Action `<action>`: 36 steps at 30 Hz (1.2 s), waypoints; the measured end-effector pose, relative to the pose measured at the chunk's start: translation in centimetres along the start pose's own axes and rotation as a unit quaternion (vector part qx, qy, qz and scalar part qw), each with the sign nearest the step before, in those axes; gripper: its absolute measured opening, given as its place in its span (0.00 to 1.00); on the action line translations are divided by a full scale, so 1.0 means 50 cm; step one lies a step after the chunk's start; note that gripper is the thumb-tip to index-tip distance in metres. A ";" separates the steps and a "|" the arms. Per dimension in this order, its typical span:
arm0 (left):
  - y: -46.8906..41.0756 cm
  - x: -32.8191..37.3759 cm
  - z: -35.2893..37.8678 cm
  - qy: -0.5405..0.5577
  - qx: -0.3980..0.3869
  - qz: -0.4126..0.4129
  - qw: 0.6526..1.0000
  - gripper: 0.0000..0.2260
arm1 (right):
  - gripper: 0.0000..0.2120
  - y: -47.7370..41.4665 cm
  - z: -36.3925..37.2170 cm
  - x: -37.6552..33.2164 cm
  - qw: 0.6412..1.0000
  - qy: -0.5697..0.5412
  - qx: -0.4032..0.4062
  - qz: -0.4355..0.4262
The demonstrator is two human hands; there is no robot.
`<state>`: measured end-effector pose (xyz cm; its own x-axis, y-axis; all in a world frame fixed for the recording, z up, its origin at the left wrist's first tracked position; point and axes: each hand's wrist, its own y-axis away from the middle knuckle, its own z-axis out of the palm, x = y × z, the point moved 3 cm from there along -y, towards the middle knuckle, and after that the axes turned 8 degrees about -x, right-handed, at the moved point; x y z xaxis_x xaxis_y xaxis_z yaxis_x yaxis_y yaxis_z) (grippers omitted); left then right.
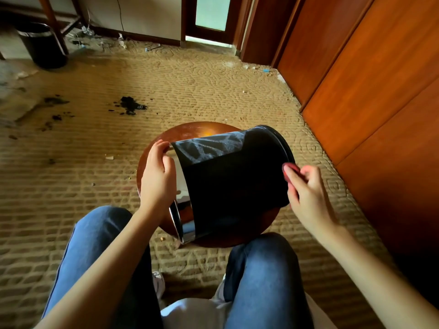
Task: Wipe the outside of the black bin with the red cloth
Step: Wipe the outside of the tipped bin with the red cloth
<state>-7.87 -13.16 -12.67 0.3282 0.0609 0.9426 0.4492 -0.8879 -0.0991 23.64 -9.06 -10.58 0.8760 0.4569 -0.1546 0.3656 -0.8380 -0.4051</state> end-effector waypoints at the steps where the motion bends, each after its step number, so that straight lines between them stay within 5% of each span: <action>1: 0.004 0.000 0.001 -0.001 -0.002 0.005 1.000 0.23 | 0.22 0.010 -0.002 -0.004 1.000 0.011 -0.004 -0.002; 8: 0.049 0.000 0.006 -0.025 -0.012 0.047 0.998 0.23 | 0.05 -0.158 -0.005 -0.015 0.994 0.084 -0.062 0.012; 12: 0.042 0.005 0.003 -0.036 -0.008 0.037 0.999 0.22 | 0.07 -0.191 -0.033 -0.079 0.993 0.059 -0.095 0.044; 15: 0.023 0.007 0.003 -0.031 -0.002 0.021 0.999 0.22 | 0.10 -0.120 -0.029 -0.110 0.998 0.018 -0.037 0.041; 21: 0.011 0.003 0.001 -0.023 -0.004 0.013 1.000 0.23 | 0.15 -0.062 0.007 -0.105 0.995 0.069 -0.041 -0.060; 23: 0.024 0.002 0.002 -0.028 -0.008 0.036 0.999 0.22 | 0.08 -0.107 -0.007 -0.077 0.993 0.114 -0.006 -0.027; 27: 0.017 0.003 0.003 -0.027 -0.003 0.025 0.999 0.22 | 0.16 -0.144 -0.001 -0.080 0.994 0.057 0.019 0.095; 33: -0.014 0.007 -0.002 -0.012 -0.008 -0.006 1.000 0.23 | 0.12 -0.012 0.033 -0.334 0.994 -0.073 0.040 -0.075; 36: -0.015 0.003 -0.004 -0.020 -0.013 -0.011 1.000 0.22 | 0.12 -0.045 0.024 -0.293 0.994 -0.039 0.012 -0.099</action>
<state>-8.30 -12.58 -12.39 0.3523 0.0987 0.9307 0.4347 -0.8979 -0.0694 9.62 -13.51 -8.51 0.7606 0.6341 -0.1394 0.5190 -0.7228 -0.4562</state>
